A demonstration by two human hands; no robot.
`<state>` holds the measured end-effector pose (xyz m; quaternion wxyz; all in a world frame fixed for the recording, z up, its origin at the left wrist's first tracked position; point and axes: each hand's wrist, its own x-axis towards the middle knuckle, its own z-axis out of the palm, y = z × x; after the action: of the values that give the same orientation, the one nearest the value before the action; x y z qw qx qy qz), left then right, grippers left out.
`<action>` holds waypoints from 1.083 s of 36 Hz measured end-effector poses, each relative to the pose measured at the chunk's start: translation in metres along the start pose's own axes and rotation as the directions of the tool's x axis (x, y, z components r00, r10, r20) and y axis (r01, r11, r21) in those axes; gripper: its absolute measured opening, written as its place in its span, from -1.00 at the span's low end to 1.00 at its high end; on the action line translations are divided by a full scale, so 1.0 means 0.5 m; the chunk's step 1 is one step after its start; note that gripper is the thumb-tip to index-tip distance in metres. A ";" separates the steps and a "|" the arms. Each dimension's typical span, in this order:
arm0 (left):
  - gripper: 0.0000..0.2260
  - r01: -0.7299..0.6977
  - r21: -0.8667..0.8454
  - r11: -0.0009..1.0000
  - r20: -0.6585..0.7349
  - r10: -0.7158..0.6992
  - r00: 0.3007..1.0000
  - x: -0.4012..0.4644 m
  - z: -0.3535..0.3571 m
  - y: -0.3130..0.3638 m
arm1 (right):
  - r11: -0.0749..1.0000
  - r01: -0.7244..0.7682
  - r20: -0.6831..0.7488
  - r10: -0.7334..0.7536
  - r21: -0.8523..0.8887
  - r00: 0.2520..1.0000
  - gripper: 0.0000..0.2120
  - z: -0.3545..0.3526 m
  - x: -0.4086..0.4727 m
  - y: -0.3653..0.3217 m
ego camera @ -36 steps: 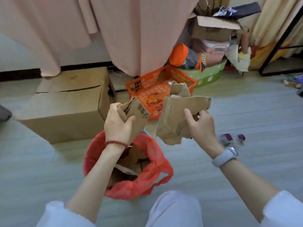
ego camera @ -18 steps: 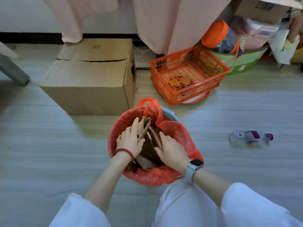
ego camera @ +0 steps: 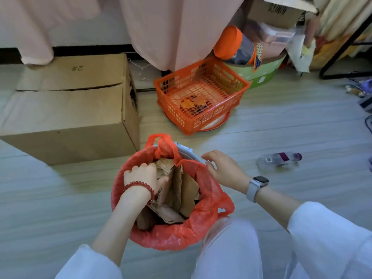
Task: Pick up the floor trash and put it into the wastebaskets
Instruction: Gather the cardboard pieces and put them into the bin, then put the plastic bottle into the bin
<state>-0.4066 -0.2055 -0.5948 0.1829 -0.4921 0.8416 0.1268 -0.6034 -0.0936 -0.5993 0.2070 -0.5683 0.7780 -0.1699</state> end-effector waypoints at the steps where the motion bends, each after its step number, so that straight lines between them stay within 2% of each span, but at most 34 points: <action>1: -0.56 -0.040 -0.016 0.999 -0.087 0.039 0.995 0.003 -0.020 0.016 | 0.999 -0.028 0.012 0.028 0.019 1.000 -0.72 -0.014 0.002 0.009; 3: -0.63 -0.146 -0.051 0.988 -0.209 0.133 0.969 0.022 -0.050 0.066 | 0.996 -0.079 0.019 0.079 0.050 0.997 -0.73 -0.043 0.007 0.035; 6: -0.66 -0.281 -0.071 0.957 -0.261 0.254 0.931 0.060 -0.069 0.169 | 0.984 -0.165 -0.001 0.166 0.071 0.986 -0.74 -0.093 0.001 0.095; 10: -0.65 -0.397 -0.146 0.906 -0.211 0.364 0.907 0.099 -0.055 0.325 | 0.954 -0.293 0.006 0.294 0.054 0.956 -0.74 -0.148 -0.032 0.215; 14: -0.64 -0.420 -0.214 0.882 -0.132 0.400 0.907 0.145 -0.001 0.468 | 0.917 -0.398 0.026 0.397 0.030 0.917 -0.74 -0.166 -0.061 0.376; 17: -0.62 -0.375 -0.287 0.881 -0.045 0.379 0.924 0.190 0.069 0.558 | 0.894 -0.447 0.029 0.447 0.005 0.894 -0.77 -0.151 -0.069 0.514; 21: -0.56 -0.242 -0.308 0.920 0.090 0.282 0.955 0.260 0.202 0.648 | 0.848 -0.529 0.031 0.529 0.010 0.848 -0.70 -0.108 -0.054 0.695; 24: -0.49 -0.130 -0.264 0.956 0.211 0.189 0.959 0.300 0.313 0.690 | 0.825 -0.558 0.041 0.563 -0.093 0.826 -0.54 -0.071 -0.036 0.815; 27: -0.37 -0.009 -0.223 0.975 0.309 0.079 0.948 0.316 0.410 0.709 | 0.814 -0.516 0.059 0.548 -0.267 0.834 -0.35 -0.034 -0.020 0.912; 29: -0.28 0.035 -0.177 0.984 0.329 0.025 0.944 0.320 0.461 0.710 | 0.819 -0.457 0.081 0.512 -0.346 0.855 -0.27 -0.012 -0.003 0.956; 32: -0.17 0.027 -0.058 0.998 0.307 -0.008 0.952 0.317 0.504 0.714 | 0.817 -0.405 0.088 0.478 -0.411 0.874 -0.24 0.018 0.023 0.987; 35: -0.14 0.034 -0.043 0.998 0.291 -0.020 0.956 0.317 0.513 0.718 | 0.796 -0.414 -0.016 0.455 -0.442 0.890 -0.33 0.046 0.038 0.984; 39: -0.14 0.045 -0.034 0.998 0.282 -0.034 0.959 0.319 0.509 0.710 | 0.785 -0.245 0.009 0.304 -0.569 0.953 -0.47 0.079 0.042 0.967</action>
<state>-0.7422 -0.0585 -0.8815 0.2933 -0.4892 0.7943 0.2089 -0.9820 0.0284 -0.8775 0.0919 -0.4924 0.8561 0.1269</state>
